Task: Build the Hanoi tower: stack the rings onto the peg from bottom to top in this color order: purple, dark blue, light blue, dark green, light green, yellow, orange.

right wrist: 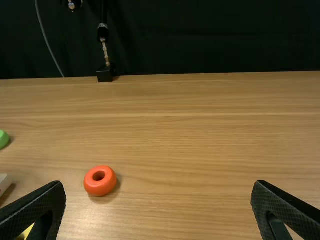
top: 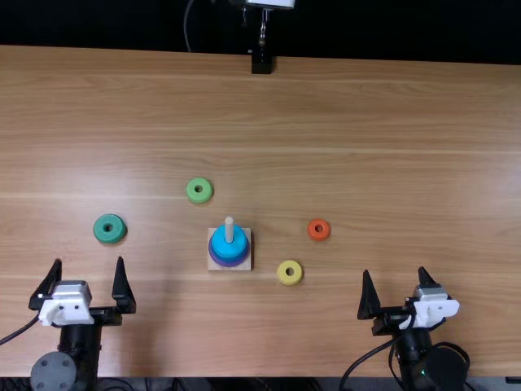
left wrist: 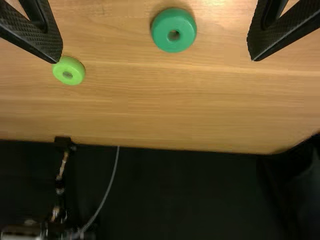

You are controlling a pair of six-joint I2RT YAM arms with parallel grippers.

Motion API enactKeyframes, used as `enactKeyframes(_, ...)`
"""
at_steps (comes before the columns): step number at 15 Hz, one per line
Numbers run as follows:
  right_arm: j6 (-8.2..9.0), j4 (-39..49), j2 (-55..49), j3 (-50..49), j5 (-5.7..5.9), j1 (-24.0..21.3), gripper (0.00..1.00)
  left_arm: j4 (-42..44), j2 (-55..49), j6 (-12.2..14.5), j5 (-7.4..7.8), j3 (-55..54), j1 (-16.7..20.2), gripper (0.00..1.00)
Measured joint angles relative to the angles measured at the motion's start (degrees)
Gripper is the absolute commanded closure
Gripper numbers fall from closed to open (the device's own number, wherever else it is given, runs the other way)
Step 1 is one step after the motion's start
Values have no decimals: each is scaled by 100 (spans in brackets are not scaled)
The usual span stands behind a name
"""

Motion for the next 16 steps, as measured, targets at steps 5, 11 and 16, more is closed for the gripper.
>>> enactKeyframes(5, 0, 2, 0, 0, 0, 0, 0, -387, 1945, 1285, -66, 1921, -2, 0)
enactKeyframes(11, -2, 2, 0, 0, 0, 0, 0, -833, 4771, 1792, -66, 3143, 267, 0)
enactKeyframes(16, -4, 0, 0, 0, 2, 0, 0, -1803, 6568, 1781, 444, 4369, 267, 0)
